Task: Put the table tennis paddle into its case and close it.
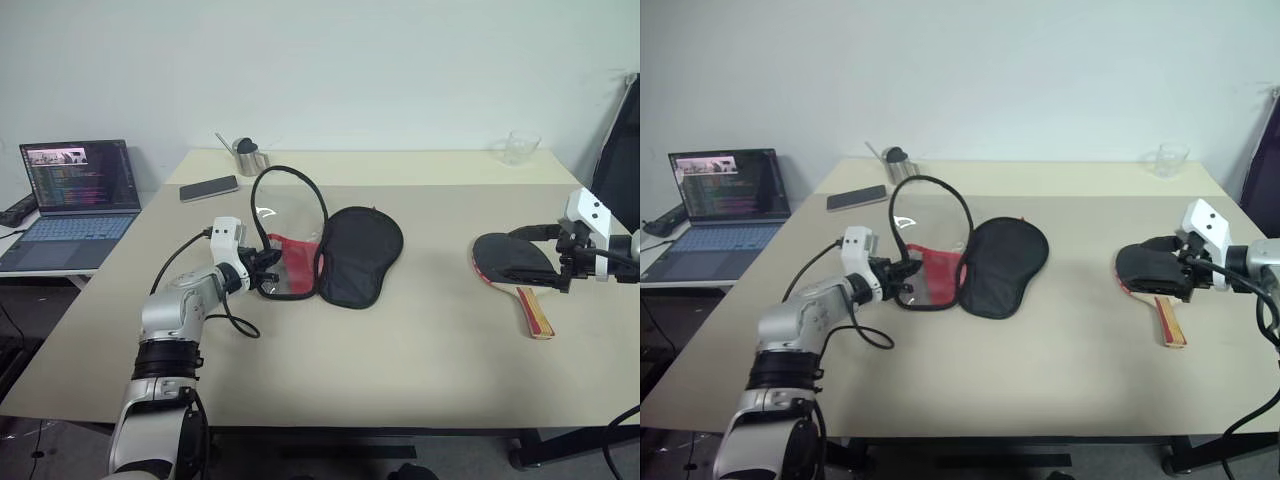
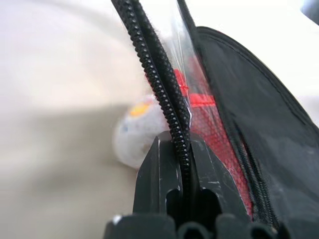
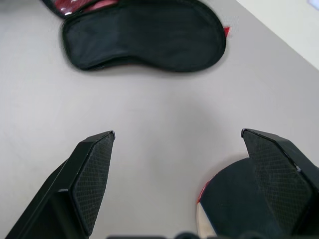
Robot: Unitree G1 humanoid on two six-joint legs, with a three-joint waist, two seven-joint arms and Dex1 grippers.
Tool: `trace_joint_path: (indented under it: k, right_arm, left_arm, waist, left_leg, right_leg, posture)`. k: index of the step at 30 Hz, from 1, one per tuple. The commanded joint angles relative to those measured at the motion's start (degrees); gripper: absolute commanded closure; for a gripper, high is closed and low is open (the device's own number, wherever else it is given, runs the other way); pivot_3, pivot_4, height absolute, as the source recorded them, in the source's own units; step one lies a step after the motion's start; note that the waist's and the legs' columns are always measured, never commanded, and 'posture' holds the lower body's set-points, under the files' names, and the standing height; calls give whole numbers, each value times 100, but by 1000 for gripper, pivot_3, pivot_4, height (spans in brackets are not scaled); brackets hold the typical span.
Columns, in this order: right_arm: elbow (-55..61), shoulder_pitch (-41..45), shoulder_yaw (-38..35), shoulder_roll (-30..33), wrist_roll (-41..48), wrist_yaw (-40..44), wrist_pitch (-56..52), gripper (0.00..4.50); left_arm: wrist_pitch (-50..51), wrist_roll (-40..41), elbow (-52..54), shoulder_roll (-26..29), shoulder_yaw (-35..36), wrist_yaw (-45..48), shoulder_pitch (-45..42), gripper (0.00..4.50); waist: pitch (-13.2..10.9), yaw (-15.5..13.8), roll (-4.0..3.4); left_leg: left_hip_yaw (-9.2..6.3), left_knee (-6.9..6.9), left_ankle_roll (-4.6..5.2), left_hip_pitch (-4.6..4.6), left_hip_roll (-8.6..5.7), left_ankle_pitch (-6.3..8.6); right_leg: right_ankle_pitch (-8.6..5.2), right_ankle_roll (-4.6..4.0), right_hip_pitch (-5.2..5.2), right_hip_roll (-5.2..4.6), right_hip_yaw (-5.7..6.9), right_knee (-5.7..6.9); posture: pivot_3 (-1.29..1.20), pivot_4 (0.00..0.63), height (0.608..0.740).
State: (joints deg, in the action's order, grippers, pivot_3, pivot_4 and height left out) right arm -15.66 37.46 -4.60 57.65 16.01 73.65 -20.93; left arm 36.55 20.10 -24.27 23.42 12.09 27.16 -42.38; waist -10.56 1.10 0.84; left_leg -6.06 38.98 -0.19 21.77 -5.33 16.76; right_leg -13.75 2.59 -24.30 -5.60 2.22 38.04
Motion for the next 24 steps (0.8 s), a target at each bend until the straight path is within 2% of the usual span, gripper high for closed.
trace_joint_path:
  k: [1, 8, 13, 24]
  right_arm:
    - [26, 87, -130, 34, 56, -24, 59, 0]
    - [-228, 490, 89, -144, -12, 1, 172, 0]
    - [-285, 525, 123, -171, -46, 28, 207, 0]
    - [-282, 514, 119, -215, -60, 13, 210, 0]
  left_arm:
    - [-523, -163, -451, -51, 158, -384, -383, 4481]
    - [-1072, -331, -1304, -280, 140, -765, -953, 4481]
    - [-1259, -352, -1651, -540, 46, -648, -1287, 4481]
    - [-953, -321, -1541, -1126, -389, -33, -1428, 4481]
  waist:
    - [0, -7, 0]
    - [-2, -58, 4]
    - [-4, -113, 9]
    - [-5, -110, 9]
  left_leg:
    - [0, 0, 0, 0, 0, 0]
    - [1, 1, 0, 1, -1, 0]
    - [1, 1, -1, 5, -3, 0]
    - [3, 1, -1, 6, -4, 0]
  right_leg:
    - [0, 1, 0, 0, 0, 0]
    - [1, 2, 0, 0, 0, -2]
    - [2, 3, -1, -1, 1, -7]
    - [2, 5, -1, -3, 2, -6]
  posture:
    - [0, 150, 740]
    - [0, 150, 740]
    - [0, 150, 740]
    - [0, 150, 740]
